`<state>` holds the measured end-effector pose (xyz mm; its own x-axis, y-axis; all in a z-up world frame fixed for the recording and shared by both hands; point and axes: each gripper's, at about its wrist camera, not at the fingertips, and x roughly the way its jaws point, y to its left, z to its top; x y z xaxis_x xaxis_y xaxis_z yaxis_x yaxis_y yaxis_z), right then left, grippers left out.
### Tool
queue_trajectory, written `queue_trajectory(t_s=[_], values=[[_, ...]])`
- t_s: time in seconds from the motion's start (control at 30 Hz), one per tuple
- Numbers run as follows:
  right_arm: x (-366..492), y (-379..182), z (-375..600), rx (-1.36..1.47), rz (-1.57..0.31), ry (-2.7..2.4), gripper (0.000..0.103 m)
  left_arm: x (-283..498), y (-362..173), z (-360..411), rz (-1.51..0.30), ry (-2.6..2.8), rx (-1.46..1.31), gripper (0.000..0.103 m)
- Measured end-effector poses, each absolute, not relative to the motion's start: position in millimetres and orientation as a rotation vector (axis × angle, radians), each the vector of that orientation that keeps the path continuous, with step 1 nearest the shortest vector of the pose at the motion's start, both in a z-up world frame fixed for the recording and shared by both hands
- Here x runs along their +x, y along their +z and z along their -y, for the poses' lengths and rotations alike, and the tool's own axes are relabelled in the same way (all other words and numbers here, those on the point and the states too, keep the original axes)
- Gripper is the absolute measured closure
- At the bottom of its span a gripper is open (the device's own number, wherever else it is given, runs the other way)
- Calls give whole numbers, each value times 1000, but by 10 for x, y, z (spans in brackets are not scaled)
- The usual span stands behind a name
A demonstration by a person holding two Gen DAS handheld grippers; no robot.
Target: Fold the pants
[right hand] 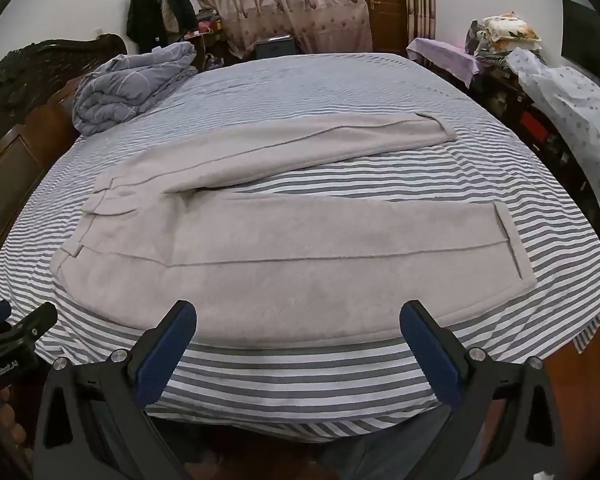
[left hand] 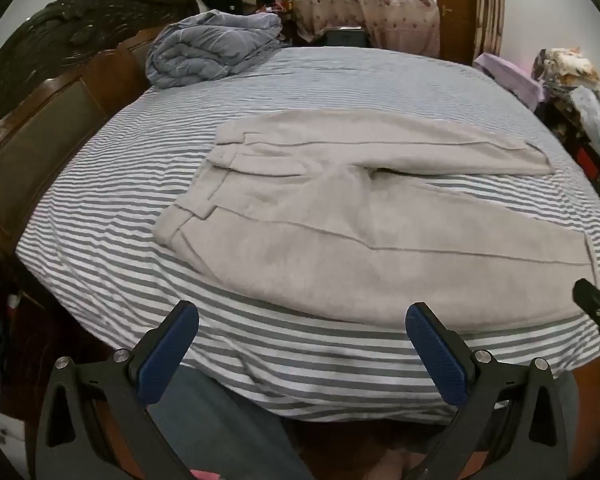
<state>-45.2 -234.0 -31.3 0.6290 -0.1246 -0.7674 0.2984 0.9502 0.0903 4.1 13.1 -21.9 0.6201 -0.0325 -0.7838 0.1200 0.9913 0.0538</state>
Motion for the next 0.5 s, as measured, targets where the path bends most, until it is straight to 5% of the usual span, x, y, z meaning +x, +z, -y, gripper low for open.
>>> queue_trajectory(t_s=[0.5], values=[[-459, -357, 2370, 243, -864, -239, 2, 47, -206, -112, -867, -114, 70, 0]])
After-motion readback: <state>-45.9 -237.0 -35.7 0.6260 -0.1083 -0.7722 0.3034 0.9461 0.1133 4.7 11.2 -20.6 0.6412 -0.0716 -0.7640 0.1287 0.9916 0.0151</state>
